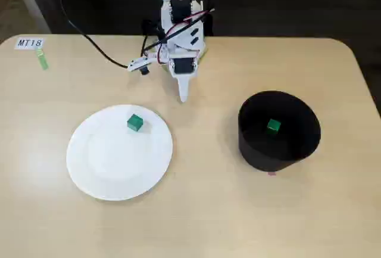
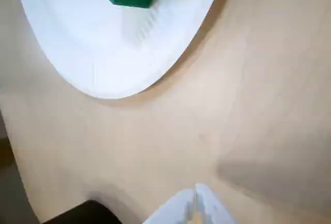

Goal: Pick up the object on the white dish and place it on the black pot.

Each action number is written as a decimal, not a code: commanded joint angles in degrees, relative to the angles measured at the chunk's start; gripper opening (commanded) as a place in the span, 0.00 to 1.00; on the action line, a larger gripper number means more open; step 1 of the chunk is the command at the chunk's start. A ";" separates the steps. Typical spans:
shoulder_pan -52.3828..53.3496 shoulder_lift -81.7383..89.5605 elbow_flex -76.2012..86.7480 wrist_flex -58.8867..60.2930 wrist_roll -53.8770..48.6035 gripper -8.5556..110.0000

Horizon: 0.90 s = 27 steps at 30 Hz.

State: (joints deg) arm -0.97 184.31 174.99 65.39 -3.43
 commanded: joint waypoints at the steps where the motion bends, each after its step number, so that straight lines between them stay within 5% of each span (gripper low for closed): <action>1: -1.23 6.50 -2.11 -4.39 4.22 0.07; 18: -1.23 4.66 -6.33 -7.73 2.46 0.07; 27: 1.58 -37.71 -42.10 -0.26 -3.96 0.07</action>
State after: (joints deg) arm -1.14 154.34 147.22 61.00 -5.89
